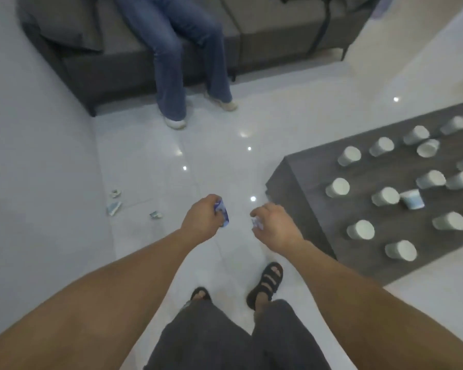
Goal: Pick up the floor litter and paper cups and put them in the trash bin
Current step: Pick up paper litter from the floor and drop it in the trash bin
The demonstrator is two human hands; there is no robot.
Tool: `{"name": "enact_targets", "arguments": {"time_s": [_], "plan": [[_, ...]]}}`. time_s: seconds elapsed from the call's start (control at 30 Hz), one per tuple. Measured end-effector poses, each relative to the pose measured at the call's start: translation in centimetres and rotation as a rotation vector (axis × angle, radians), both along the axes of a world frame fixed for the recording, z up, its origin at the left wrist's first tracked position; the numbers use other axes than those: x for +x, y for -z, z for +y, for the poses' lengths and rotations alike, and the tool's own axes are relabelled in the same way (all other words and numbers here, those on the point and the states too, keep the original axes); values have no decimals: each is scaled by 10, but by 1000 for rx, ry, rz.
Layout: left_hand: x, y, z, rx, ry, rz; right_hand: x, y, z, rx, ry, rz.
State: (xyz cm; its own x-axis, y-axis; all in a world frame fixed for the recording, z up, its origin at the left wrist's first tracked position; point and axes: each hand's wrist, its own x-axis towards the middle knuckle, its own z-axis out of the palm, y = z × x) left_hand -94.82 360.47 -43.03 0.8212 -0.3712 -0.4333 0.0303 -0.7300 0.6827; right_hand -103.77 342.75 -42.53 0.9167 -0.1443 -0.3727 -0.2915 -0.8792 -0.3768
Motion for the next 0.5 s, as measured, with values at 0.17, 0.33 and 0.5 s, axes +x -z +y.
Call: {"name": "enact_targets", "arguments": {"time_s": [0.17,0.33,0.5], "plan": [[-61,-36,-73,-44,270,-31,-105,-46,-44,-28,295,-54],[-130,-67,-166,-78,501,-88,-207,-76,-92,-44,568,-127],[-237,-85,-261,-78,742,-187,-332,-97,-150,-99,777,-153]]}}
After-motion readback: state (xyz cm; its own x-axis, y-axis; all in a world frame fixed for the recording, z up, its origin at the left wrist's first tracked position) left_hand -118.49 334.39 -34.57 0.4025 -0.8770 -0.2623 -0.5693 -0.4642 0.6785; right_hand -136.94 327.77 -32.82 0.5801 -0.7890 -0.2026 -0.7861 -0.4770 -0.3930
